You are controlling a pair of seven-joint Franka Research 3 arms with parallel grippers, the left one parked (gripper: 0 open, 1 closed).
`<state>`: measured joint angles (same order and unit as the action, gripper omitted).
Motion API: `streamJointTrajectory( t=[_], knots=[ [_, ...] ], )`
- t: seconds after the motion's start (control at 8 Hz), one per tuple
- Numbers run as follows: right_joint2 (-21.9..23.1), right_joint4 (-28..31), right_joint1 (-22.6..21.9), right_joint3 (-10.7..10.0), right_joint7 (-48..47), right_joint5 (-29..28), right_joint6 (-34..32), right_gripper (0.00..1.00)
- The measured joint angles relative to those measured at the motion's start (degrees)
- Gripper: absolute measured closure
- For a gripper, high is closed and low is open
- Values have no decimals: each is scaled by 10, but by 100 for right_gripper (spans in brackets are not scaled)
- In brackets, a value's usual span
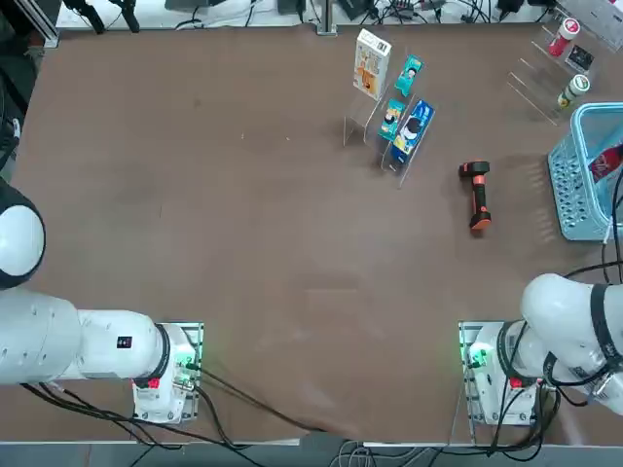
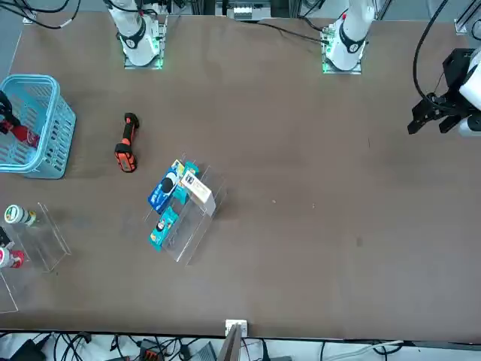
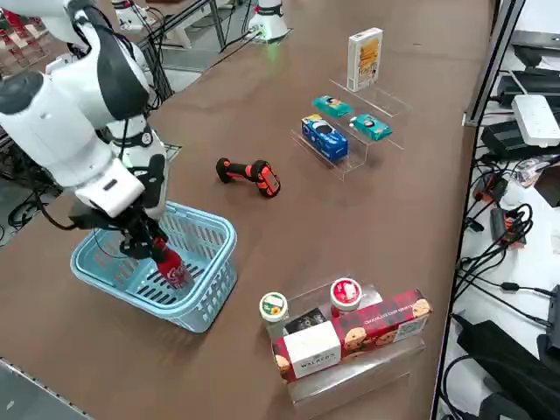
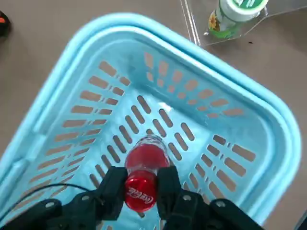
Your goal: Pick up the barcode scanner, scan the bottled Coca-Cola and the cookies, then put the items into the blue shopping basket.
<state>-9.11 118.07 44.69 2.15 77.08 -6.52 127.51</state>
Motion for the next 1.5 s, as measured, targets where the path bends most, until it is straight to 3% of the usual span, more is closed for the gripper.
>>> streamJointTrajectory(
  t=[0.25,0.62,0.75,0.88,1.12,1.5],
  knots=[
    [-15,-5,0,1,1,0,12,60],
    [-13,-15,0,5,1,-1,12,8],
    [-11,-20,0,8,1,-1,9,0],
    [-7,-34,-2,14,-2,-3,-13,0],
    [15,-105,-34,39,-58,-6,-120,0],
    [33,-251,-186,72,-257,9,-259,0]
  ],
)
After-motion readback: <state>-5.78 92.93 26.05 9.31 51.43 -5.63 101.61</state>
